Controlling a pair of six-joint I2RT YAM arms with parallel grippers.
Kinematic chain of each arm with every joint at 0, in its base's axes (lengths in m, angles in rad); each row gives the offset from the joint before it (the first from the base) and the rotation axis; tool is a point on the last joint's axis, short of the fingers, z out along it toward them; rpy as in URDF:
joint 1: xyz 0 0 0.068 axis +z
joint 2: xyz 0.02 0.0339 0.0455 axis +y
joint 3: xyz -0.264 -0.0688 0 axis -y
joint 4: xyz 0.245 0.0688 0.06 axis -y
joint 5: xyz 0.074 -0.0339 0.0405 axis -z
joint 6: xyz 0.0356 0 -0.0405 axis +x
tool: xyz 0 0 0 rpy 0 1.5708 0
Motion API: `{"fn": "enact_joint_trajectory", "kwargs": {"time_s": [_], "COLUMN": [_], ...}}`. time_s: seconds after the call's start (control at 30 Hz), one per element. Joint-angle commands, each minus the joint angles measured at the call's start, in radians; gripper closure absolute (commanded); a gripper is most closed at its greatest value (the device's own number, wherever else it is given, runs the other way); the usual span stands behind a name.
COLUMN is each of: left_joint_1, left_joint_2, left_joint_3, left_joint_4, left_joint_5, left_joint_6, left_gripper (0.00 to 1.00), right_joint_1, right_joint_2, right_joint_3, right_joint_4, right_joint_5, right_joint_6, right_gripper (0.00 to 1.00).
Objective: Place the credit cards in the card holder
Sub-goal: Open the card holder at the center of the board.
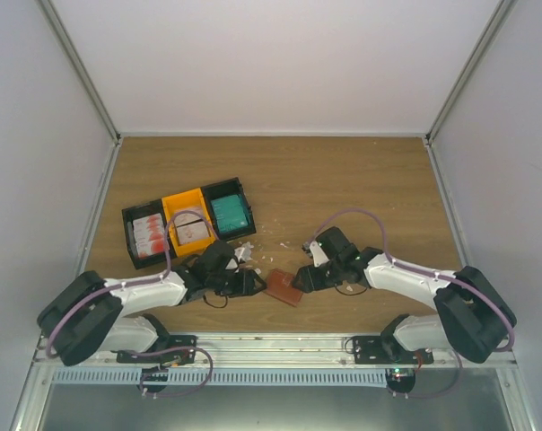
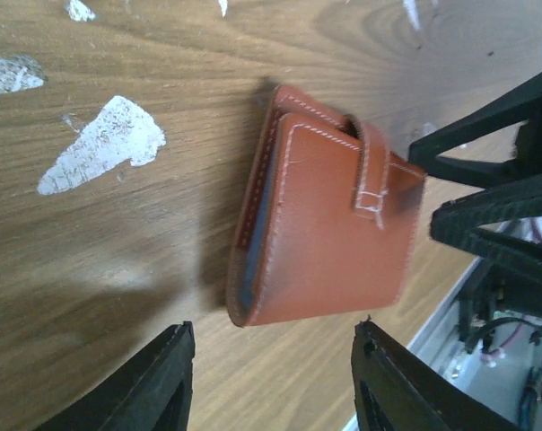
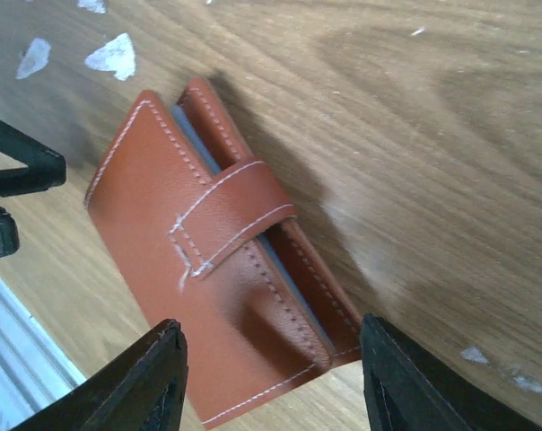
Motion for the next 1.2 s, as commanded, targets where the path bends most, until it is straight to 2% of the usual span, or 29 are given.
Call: {"fn": "enact_joint_trajectory", "kwargs": {"time_s": [0.0,0.2,0.4,0.6,0.93,1.17], "left_joint_1": [-0.019,-0.036,-0.048,-0.062,-0.087,-0.095], "left_joint_2": [0.069,0.109,0.165,0.246,0.304,0.321], "left_joint_3": [0.047,0.071,0.104,0.110,0.123,0.123], "left_joint_4": [0.034,0.027,-0.067,-0.101,-0.111,-0.095], "left_joint_5": [-0.039,-0.082,-0.153,-0.146,-0.183,-0.196], "left_joint_6": [0.022,0.028,0.011,-0.005,0.002,-0.011], "left_gripper": [0.53,0.59,0.68,0.73,0.75,0.76], "right_joint_1": [0.015,0.015,0.015,0.013,-0.004,-0.023], "right_joint_2": [-0.007,-0.045,-0.035,-0.037,-0.026,-0.043], "right_joint_3": [-0.012,-0.043,-0.083,-0.117,-0.213,-0.219], "right_joint_4": [-0.010,-0.017,0.062,0.131,0.395,0.505], "right_joint_5": [0.076,0.149,0.040,-0.002,-0.152,-0.216], "right_joint_6": [0.039,0.099,0.126,0.156,0.199,0.220], "right_gripper": [0.46,0.48,0.48,0.50,0.53,0.58]}}
